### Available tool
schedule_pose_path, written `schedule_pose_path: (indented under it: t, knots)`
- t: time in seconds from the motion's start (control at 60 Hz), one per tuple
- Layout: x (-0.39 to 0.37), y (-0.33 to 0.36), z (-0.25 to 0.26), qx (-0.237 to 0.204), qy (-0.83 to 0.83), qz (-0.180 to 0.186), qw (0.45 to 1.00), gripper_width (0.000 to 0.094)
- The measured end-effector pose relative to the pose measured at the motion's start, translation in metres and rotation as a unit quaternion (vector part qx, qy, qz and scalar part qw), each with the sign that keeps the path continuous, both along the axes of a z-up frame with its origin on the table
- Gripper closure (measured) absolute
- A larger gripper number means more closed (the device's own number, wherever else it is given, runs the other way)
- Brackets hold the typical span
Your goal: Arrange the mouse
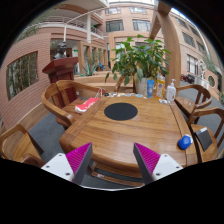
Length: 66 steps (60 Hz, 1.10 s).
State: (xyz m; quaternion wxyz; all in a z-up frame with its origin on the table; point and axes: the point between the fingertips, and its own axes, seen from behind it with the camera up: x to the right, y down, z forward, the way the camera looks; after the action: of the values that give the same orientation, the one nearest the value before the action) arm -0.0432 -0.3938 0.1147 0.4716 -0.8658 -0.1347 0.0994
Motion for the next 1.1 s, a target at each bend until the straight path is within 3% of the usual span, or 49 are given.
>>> schedule_pose_path:
  t: [0.167,0.317,0.6,0.9,1.1]
  knots:
    - [0.06,-0.002,-0.053,-0.044,-0.017,-0.041,0.998,0.0094]
    - [0.136,0.009,-0.092,-0.061,-0.028,-0.1,0.993,0.0095]
    - [0.257,0.074,-0.092,-0.006,-0.028,-0.203,0.979,0.0091]
    - [0.303,0.145,-0.113,-0.016,-0.008,-0.238,0.971,0.0086]
    - [0.311,0.183,-0.117,-0.012,-0.015,-0.249,0.968,0.0153]
